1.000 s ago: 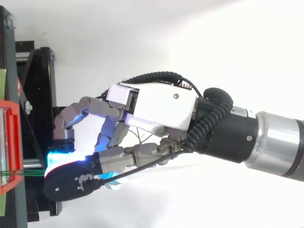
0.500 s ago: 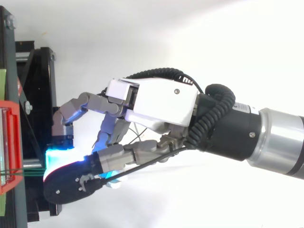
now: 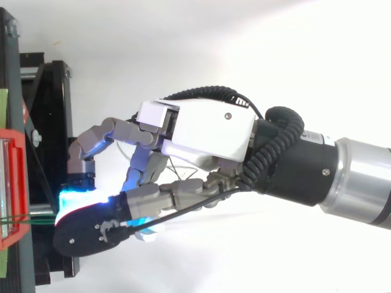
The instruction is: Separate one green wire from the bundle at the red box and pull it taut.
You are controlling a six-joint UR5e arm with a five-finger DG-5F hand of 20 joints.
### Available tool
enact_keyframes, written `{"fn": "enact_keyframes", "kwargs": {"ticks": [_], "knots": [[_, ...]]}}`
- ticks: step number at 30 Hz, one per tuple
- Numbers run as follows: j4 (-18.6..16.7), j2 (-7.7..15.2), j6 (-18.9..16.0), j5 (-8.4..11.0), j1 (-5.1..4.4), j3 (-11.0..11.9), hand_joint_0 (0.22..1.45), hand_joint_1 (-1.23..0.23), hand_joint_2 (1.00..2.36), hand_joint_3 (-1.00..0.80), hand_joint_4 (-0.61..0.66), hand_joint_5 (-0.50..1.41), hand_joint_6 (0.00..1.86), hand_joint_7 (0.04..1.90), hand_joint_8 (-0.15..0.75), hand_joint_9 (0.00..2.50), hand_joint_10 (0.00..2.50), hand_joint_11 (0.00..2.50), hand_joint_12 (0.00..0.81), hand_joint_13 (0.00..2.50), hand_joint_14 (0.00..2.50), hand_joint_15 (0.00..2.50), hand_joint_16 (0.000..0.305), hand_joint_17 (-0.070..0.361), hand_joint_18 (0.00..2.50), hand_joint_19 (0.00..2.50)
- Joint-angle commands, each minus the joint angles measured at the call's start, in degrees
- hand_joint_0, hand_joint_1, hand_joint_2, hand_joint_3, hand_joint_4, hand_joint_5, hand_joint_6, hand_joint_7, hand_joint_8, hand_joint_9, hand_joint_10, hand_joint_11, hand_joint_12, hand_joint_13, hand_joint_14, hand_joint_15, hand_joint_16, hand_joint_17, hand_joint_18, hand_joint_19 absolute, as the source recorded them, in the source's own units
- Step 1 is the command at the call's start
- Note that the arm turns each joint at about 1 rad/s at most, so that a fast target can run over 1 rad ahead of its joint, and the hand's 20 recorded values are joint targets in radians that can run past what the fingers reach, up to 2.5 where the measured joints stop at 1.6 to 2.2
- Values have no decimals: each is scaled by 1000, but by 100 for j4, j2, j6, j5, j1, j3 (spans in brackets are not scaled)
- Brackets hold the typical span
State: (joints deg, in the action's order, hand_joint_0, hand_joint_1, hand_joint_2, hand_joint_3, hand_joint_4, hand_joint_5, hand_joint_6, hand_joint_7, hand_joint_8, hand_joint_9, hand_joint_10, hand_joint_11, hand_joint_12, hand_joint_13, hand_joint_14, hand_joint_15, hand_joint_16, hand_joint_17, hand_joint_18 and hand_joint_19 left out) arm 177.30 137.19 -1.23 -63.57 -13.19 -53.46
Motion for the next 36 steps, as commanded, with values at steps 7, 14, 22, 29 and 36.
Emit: {"fn": "enact_keyframes", "kwargs": {"ticks": [7, 14, 22, 29, 36], "knots": [[6, 1, -27, 3, 1, 2, 600, -547, 1001, -480, 156, -183, 915, 946, 264, 1447, 1, 1583, 366, 1322, 27, 1014, 53, 119, 901, 709], [33, 1, -36, 3, -8, 2, 570, -465, 1000, -500, 164, -188, 915, 933, 264, 1443, 32, 1567, 374, 1326, 26, 1010, 54, 122, 910, 712], [112, -8, -141, -15, 1, 2, 576, -469, 1000, -500, 168, -188, 914, 915, 258, 1440, 66, 1547, 370, 1323, 26, 1012, 54, 121, 905, 716], [340, -8, -255, -94, 1, 2, 573, -503, 1000, -500, 167, -188, 914, 924, 263, 1436, 85, 1544, 374, 1323, 26, 1016, 54, 121, 904, 706], [358, -78, -282, -112, 10, 2, 611, -656, 1008, -410, 156, -191, 916, 940, 256, 1412, 108, 1541, 368, 1307, 27, 1010, 53, 119, 886, 710]]}}
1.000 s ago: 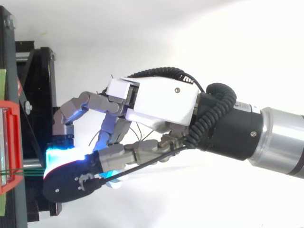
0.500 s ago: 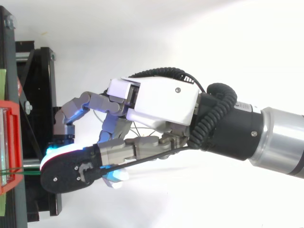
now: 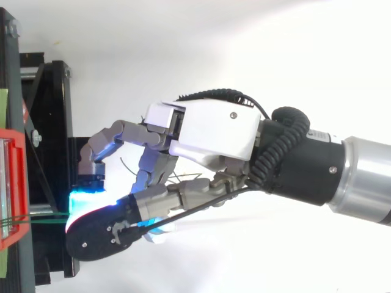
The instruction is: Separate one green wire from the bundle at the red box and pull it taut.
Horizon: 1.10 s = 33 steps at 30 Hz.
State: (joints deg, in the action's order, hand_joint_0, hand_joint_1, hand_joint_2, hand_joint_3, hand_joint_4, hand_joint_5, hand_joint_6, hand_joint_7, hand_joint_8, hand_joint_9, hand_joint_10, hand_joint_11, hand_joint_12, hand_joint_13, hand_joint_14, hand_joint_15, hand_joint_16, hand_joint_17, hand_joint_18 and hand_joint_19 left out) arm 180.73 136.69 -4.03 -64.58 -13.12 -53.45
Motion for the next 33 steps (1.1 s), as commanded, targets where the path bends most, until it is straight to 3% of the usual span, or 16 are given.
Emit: {"fn": "enact_keyframes", "kwargs": {"ticks": [1, 14, 17, 29, 33], "knots": [[41, -37, -11, -19, 11, 1, 615, -659, 1010, -391, 156, -190, 919, 933, 256, 1412, 109, 1545, 368, 1307, 28, 1011, 53, 119, 886, 703], [85, -134, 7, -28, 29, 1, 622, -645, 1013, -338, 131, -185, 931, 941, 265, 1430, 120, 1549, 363, 1309, 27, 1015, 53, 119, 884, 704], [138, -151, 7, -28, 47, 1, 658, -721, 1012, -330, 75, -187, 936, 960, 252, 1409, 121, 1551, 360, 1296, 27, 1021, 52, 117, 872, 703], [190, -160, 16, -28, 64, 18, 700, -794, 1004, -453, 59, -180, 941, 928, 258, 1431, 66, 1577, 354, 1289, 29, 1010, 50, 113, 854, 687], [190, -151, 16, -28, 64, 18, 728, -776, 1000, -500, -3, -184, 939, 940, 245, 1415, 48, 1571, 348, 1281, 29, 1015, 50, 112, 852, 668]]}}
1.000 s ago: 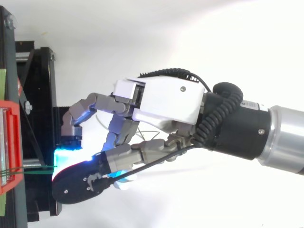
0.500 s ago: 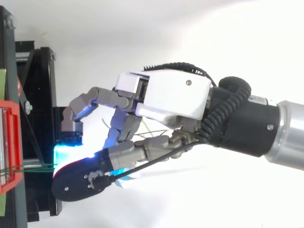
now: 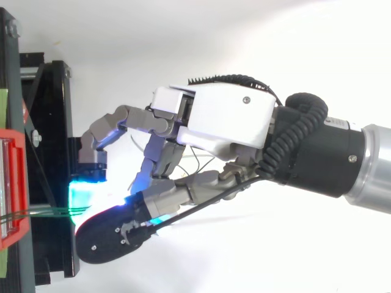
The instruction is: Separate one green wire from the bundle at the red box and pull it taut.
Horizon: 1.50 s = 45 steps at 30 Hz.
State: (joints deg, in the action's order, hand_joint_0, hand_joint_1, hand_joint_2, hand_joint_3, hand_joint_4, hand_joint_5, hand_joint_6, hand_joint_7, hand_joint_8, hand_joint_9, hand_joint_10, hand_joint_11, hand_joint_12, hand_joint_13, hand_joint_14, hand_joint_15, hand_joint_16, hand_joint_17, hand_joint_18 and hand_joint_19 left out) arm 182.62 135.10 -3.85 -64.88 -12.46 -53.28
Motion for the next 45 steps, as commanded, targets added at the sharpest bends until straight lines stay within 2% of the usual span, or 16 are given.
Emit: {"fn": "enact_keyframes", "kwargs": {"ticks": [1, 6, 13, 18, 30, 33, 35, 39, 41, 43, 45], "knots": [[1, -1, -1, -7, -2, 2, 730, -778, 1000, -500, -3, -184, 939, 931, 247, 1413, 45, 1574, 349, 1280, 28, 1010, 50, 112, 848, 669], [10, -1, -19, -7, 7, 2, 699, -801, 1000, -500, 60, -182, 938, 905, 244, 1412, 31, 1570, 349, 1277, 27, 1015, 49, 110, 842, 680], [98, -19, -10, -60, 24, 2, 541, -775, 1000, -500, 120, -173, 934, 921, 279, 1453, 0, 1591, 367, 1304, 29, 1019, 52, 117, 874, 692], [98, -10, 7, -60, 15, 2, 554, -825, 1000, -500, 104, -175, 925, 936, 264, 1433, 3, 1575, 360, 1289, 27, 1019, 52, 116, 857, 713], [89, -19, 16, -60, 15, 2, 534, -634, 1000, -500, 115, -167, 906, 961, 272, 1459, 2, 1567, 372, 1313, 27, 1009, 53, 120, 869, 726], [89, -19, 16, -60, 15, 2, 576, -591, 1000, -499, 106, -162, 901, 996, 253, 1461, 6, 1573, 361, 1314, 28, 1019, 51, 116, 858, 745], [89, -19, 16, -69, 15, 2, 600, -585, 1005, -428, 100, -160, 907, 1019, 251, 1471, 6, 1580, 355, 1312, 27, 1026, 51, 115, 861, 741], [81, -19, 16, -60, 15, 2, 618, -692, 1016, -241, 90, -156, 927, 1042, 262, 1475, 5, 1583, 365, 1321, 27, 1011, 53, 119, 877, 726], [89, -10, 16, -60, 15, 2, 634, -749, 1017, -222, 57, -158, 928, 1073, 252, 1462, 4, 1583, 361, 1311, 28, 1021, 52, 117, 868, 728], [81, -19, 16, -60, 15, 2, 637, -772, 1016, -233, 59, -162, 936, 1022, 249, 1451, 5, 1588, 360, 1302, 27, 1023, 52, 116, 859, 729], [98, -19, 16, -60, 15, 2, 645, -793, 1014, -287, 71, -164, 935, 1014, 244, 1438, 4, 1591, 358, 1296, 28, 1022, 51, 115, 852, 723]]}}
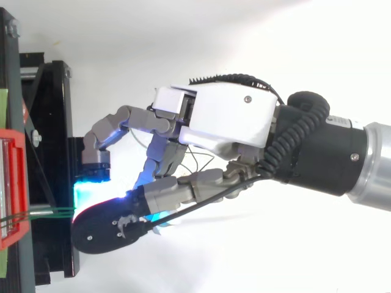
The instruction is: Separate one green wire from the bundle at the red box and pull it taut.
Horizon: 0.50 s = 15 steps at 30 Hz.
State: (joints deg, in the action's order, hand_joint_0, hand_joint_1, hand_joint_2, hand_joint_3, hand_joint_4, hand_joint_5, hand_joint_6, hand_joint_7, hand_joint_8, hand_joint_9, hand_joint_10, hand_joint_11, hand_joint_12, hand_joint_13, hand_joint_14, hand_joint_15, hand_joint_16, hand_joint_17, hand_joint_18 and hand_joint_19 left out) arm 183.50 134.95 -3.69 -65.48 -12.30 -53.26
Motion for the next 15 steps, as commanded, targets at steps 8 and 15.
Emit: {"fn": "enact_keyframes", "kwargs": {"ticks": [8, 15], "knots": [[45, -4, -9, 1, 0, 0, 669, -837, 1007, -411, 77, -165, 938, 987, 247, 1443, 5, 1593, 348, 1290, 29, 1021, 50, 113, 847, 715], [45, 5, -9, 1, 8, 0, 641, -768, 1000, -493, 97, -164, 937, 970, 251, 1453, 5, 1582, 353, 1297, 29, 1020, 50, 112, 850, 715]]}}
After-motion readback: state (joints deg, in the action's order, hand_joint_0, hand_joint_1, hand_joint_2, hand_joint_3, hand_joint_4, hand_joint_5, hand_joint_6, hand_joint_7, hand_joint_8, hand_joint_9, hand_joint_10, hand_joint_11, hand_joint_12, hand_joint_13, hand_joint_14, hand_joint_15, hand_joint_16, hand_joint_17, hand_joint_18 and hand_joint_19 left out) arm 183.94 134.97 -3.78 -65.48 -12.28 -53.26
